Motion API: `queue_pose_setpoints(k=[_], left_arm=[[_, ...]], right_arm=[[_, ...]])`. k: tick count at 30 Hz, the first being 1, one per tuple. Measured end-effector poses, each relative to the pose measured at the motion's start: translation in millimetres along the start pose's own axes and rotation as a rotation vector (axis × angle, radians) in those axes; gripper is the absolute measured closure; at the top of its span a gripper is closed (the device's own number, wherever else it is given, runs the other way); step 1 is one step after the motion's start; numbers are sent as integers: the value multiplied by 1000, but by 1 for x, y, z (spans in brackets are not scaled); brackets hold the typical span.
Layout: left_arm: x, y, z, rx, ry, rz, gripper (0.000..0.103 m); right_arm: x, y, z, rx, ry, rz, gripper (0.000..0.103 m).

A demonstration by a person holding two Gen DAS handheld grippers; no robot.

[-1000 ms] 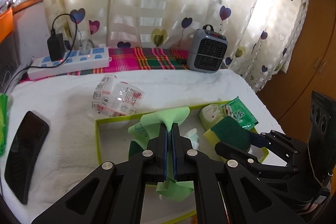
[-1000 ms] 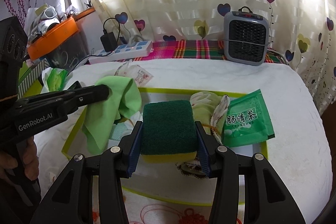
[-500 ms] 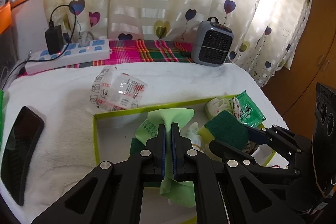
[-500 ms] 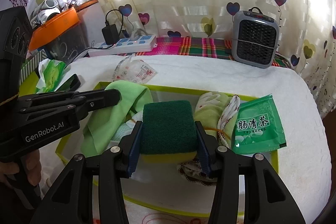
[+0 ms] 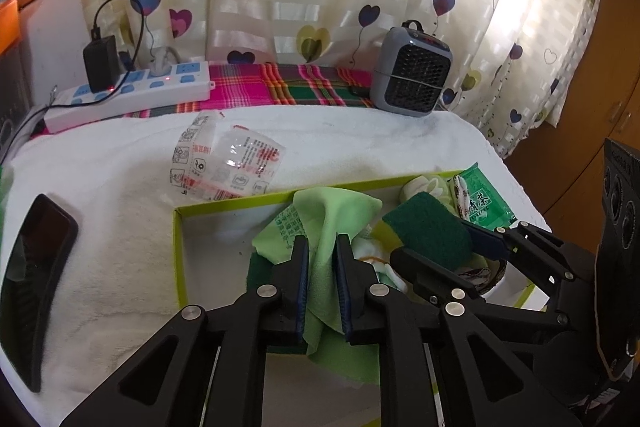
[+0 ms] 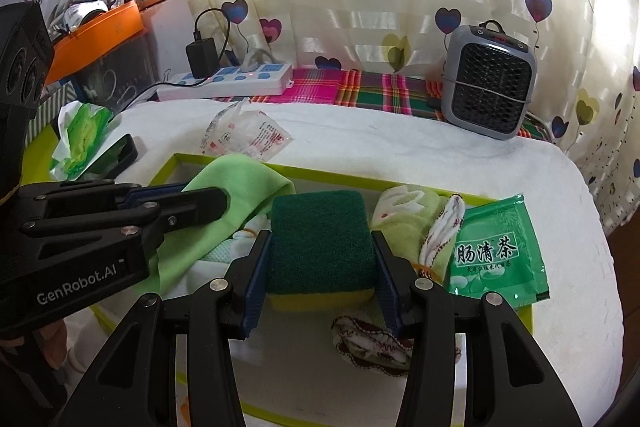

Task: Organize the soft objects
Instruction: 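Lower the cloth into the box with the left tool while the right tool releases the sponge inside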

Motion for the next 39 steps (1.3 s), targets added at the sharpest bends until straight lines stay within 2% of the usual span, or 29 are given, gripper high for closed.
queue_pose_setpoints(k=[2,12,20,32,35,39], left_arm=[[0,0,0,1,-1,4,85],[-2,0,0,2,0,1,77],[-1,0,-3,6,12,5,59],[-5,-2,-16,40,28,7,58],[-7,-2,-20,59,31,14,51],[-9,0,-27,65,42,21,50]], right_arm=[[0,1,2,-2,-2,-1,55],[0,1,3,7,4,7,55],[-2,1,0,0,11,-5,54],[-6,2,-10,5,25,17,48],[-6,1,-14,7,32,17,46],[-8,1,-18,5,35,19,45]])
Point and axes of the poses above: each gripper's, at about its wrist camera, not at the fingertips, and z roughly the way its jaws point, y to its right, x to its top, the point moved 9 cm from there along z, roughly the way its jaws point, and after that the axes turned 1 degree about -x, right-handed, at the moved point
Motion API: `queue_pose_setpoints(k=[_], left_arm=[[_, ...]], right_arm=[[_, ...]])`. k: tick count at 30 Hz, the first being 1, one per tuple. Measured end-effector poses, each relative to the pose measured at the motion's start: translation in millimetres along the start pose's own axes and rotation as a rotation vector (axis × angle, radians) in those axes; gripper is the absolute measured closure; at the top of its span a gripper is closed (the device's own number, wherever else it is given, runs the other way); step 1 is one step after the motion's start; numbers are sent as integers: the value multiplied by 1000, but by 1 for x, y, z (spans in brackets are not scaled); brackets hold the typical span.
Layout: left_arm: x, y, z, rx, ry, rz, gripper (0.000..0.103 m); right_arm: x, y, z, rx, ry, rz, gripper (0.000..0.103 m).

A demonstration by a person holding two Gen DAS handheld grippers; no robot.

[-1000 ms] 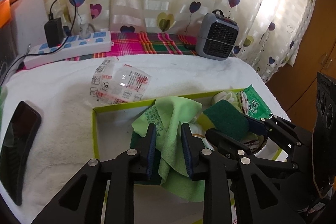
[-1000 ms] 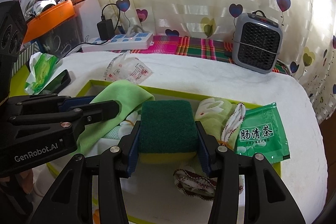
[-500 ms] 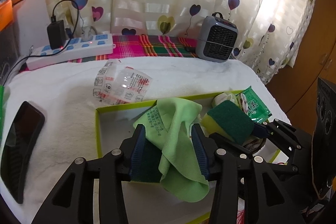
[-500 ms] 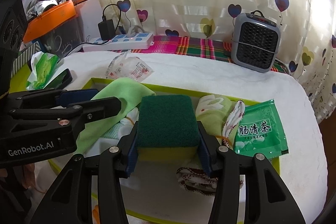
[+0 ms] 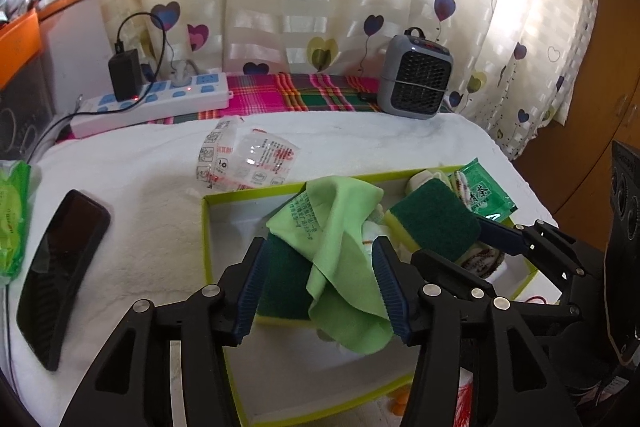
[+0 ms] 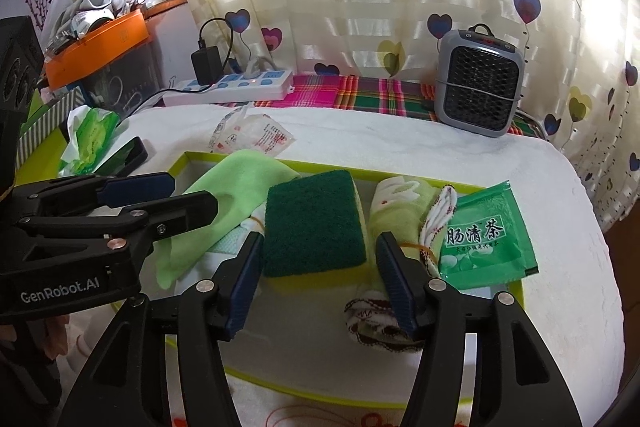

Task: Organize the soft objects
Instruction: 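Lower the cloth into the box with the left tool while the right tool releases the sponge inside, then move the left tool to the white sock bundle on the bed while the right tool withdraws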

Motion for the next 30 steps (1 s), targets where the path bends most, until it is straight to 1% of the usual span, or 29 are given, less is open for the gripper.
queue_pose_setpoints(k=[5,25,30], left_arm=[[-1,1,-8,18,15,9,50],[-8,1,-29,32,37,9,50],[-12,-1,-34,37,40,7,48]], right_arm=[[-1,0,-6,-1,6,10,44],[-7,-3,-22,20,21,27,42],[-9,-5,-29,41,25,35,42]])
Point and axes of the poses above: each gripper's, at about its wrist camera, not at the fingertips, and z roughly the way its jaws point, y to its right, x to its top, the point moved 9 cm from there along z, roughly the way its jaws point, and after that the axes turned 1 degree about -x, right-handed, at the moved point
